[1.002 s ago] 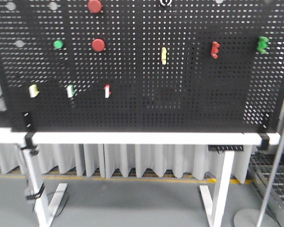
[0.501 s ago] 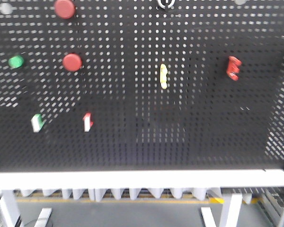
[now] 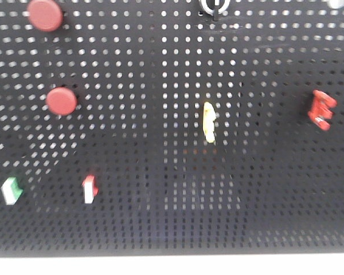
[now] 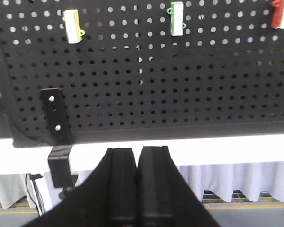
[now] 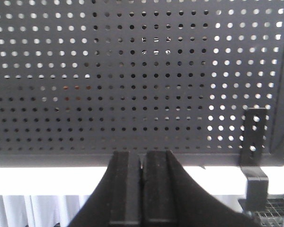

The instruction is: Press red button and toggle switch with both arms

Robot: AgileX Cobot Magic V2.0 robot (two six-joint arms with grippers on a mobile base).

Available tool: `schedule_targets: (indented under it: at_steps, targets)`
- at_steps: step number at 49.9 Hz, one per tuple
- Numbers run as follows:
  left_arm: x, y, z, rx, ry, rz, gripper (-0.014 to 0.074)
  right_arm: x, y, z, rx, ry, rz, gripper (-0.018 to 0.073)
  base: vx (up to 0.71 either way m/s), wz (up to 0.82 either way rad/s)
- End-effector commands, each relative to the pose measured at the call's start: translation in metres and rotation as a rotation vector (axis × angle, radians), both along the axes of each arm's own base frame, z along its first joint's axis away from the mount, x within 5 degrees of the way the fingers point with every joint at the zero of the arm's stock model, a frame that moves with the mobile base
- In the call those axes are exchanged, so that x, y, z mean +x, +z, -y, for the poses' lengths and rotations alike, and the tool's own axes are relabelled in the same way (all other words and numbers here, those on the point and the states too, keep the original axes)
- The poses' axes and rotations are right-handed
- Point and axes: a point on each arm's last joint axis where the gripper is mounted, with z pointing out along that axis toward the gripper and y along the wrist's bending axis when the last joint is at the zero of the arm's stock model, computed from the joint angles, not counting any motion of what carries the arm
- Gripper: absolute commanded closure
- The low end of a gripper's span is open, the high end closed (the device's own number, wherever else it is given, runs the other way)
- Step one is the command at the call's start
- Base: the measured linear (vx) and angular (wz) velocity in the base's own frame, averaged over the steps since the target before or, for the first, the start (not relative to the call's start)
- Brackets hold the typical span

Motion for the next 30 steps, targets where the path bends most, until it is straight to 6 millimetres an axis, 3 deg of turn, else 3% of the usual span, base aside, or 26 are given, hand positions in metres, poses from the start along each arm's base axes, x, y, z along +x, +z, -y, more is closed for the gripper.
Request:
schedule_targets:
  at_steps: [1,30]
  targets:
    - [0.0,-0.0027,0.0003,-0.021,-0.003,0.068,0.0595,-0.0016,0.0043,-0.0002,-0.007,0.002,0.087,0.0559,0.13,0.0]
    - [0.0,-0.0027,0.0003,-0.021,-0.003,0.068,0.0595,-0.0016,0.0044,-0.0002,-0.007,0.002,0.088,0.0559,0.03,0.0]
